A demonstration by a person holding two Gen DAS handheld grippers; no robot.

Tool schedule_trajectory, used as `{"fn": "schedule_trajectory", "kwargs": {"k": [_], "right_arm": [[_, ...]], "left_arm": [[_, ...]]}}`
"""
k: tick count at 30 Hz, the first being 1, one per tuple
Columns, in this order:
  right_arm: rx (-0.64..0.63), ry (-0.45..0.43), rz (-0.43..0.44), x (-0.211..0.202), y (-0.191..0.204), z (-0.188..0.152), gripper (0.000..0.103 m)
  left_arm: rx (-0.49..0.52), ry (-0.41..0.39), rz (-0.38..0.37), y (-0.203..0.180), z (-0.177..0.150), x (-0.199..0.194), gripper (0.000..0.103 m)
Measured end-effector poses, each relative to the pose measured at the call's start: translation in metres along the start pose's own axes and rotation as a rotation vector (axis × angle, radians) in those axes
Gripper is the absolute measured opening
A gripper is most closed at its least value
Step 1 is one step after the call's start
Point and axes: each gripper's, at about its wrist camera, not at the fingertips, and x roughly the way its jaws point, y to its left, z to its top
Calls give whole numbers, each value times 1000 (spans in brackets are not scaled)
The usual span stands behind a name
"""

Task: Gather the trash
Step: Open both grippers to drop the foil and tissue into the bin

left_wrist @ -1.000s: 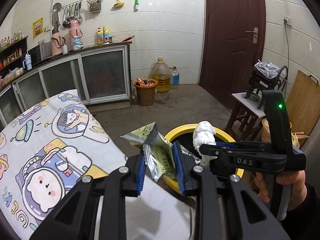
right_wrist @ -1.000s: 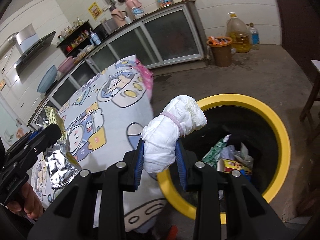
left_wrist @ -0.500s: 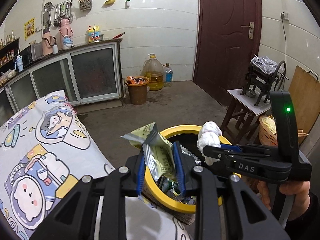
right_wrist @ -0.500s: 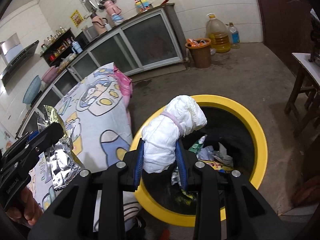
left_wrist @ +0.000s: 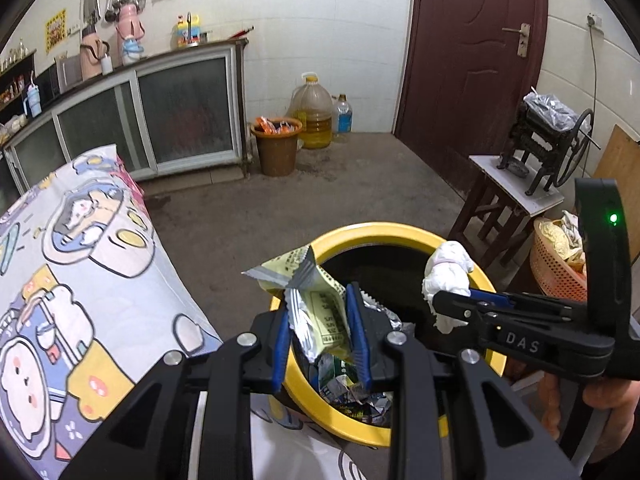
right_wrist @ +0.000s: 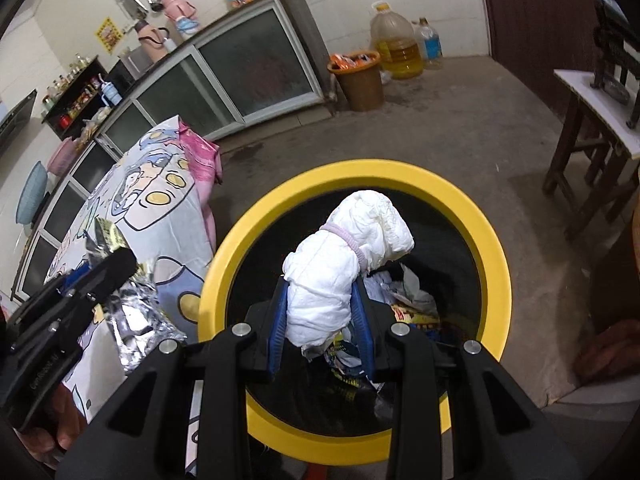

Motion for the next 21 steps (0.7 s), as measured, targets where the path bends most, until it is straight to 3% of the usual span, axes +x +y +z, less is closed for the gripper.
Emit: {"fn": "schedule_trajectory", "kwargs": {"k": [3, 5, 6, 7, 8, 11, 15, 19, 21], "right_arm": [[10, 9, -16, 2, -2, 0, 33], [30, 3, -28, 0, -5, 3, 53], [39, -5, -35, -1, -7, 3, 56], [48, -10, -49, -2, -9, 5, 61], [54, -6, -54, -2, -10, 6, 61], [72, 10, -53, -2, -14, 8, 61], [81, -1, -72, -10, -12, 6, 62], [105, -31, -89, -21, -9, 0, 82], [125, -43, -97, -24, -10, -2, 86]], "left_arm": [[-22, 17, -6, 4, 0, 8, 28], [-32, 14, -6, 6, 0, 9, 44], [-39, 4, 7, 8, 1, 7, 52], [-48, -4, 13, 10, 1, 5, 69], [-62, -16, 19, 13, 1, 2, 78], [-105, -27, 29, 24, 1, -5, 87], [-148, -47, 38, 37, -4, -20, 91], [-159, -76, 56, 44, -10, -35, 95], [-179, -87, 51, 49, -12, -44, 95]]}}
